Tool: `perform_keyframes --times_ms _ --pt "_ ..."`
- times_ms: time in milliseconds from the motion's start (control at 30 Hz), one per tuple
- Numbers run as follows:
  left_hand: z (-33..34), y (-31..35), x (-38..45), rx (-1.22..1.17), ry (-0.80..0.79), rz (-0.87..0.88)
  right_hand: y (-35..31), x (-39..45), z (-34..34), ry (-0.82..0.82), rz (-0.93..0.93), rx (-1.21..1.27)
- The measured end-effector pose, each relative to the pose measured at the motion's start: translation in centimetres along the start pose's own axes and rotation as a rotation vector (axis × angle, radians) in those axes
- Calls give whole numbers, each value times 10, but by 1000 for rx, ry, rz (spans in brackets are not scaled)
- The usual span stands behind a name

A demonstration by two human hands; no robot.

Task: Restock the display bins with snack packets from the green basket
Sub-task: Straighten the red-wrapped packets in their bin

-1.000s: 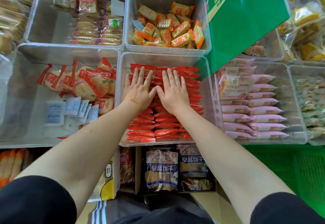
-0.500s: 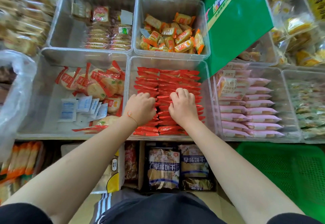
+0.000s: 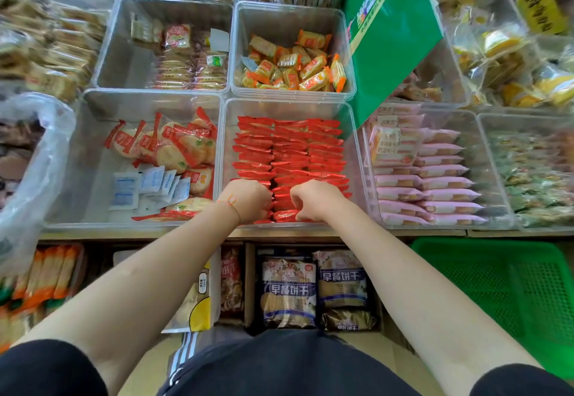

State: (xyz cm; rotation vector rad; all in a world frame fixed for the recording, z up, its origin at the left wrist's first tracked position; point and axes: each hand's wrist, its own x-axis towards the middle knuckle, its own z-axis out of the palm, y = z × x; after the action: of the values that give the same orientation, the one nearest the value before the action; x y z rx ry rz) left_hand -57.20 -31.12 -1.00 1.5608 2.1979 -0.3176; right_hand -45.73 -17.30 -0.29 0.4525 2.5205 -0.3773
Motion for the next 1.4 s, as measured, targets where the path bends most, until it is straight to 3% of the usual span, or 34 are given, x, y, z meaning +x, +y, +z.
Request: perform_keyframes --times_ms 267,400,567,767,1033,1233,1400 --pt "13 -7 3 -29 57 -160 -3 0 11 196 130 -17" --pt "12 0 2 -87 52 -212 2 -4 8 150 138 -23" --pt "10 5 2 -173 59 -145 7 -7 -2 -40 48 29" --pt "9 10 9 -271 48 -46 3 -5 -5 -79 19 -94" --pt "17 12 16 -206 143 -44 9 -6 4 17 -11 -26" --pt "20 15 20 -280 222 -58 17 -11 15 162 -38 52" --pt "19 16 19 -346 210 -39 16 -9 15 177 -42 59"
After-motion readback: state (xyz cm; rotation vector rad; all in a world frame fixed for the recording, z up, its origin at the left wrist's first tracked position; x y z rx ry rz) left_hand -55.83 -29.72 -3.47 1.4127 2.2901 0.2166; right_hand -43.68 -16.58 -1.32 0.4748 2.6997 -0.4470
